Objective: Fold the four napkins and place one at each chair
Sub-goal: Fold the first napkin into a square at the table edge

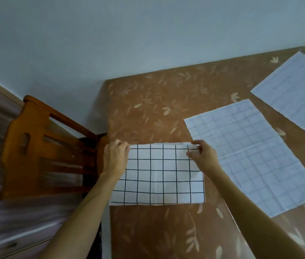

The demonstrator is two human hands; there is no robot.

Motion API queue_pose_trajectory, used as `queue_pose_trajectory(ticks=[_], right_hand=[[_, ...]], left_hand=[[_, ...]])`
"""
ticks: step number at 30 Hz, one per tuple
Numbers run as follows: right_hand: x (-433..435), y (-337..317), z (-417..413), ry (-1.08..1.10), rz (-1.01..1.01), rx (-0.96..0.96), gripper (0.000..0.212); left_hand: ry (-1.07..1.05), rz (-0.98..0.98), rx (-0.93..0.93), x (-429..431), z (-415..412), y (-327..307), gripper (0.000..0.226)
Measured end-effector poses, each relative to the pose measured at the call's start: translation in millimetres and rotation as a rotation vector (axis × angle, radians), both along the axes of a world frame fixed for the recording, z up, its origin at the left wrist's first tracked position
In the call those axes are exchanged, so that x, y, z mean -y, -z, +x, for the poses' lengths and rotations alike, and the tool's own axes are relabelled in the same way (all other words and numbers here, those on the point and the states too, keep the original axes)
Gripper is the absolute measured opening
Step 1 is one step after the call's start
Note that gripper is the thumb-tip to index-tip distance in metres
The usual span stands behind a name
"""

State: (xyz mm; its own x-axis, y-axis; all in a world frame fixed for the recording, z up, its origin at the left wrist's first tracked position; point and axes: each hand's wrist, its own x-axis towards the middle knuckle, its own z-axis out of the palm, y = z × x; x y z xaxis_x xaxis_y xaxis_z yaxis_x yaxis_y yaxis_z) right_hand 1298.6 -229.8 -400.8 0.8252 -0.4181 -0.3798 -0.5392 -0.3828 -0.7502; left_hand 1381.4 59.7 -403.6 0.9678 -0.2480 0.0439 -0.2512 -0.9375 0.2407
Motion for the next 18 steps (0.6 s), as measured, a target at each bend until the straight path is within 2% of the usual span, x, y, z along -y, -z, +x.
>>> queue_pose_trajectory(ticks=[6,13,16,18], right_hand=[[2.9,32.2,19.3,0.011,-0.008,-0.083,0.040],[12.5,60.5,30.3,0.007,-0.078,-0.021,0.038],[14.3,68.3,36.8,0.002,-0.117,-0.021,0.046],[12.2,72.7,37.4,-0.007,-0.250,-0.011,0.055]], left_hand=[[-0.037,0.067,-0.071,10.0,18.6,30.9,0.009],[-0.119,0.130,-0.141,12.9,29.6,59.9,0.014],[-0.133,0.156,-0.151,12.8,30.7,65.8,0.016],[-0.125,0.188,-0.108,13.3,30.1,67.5,0.025]])
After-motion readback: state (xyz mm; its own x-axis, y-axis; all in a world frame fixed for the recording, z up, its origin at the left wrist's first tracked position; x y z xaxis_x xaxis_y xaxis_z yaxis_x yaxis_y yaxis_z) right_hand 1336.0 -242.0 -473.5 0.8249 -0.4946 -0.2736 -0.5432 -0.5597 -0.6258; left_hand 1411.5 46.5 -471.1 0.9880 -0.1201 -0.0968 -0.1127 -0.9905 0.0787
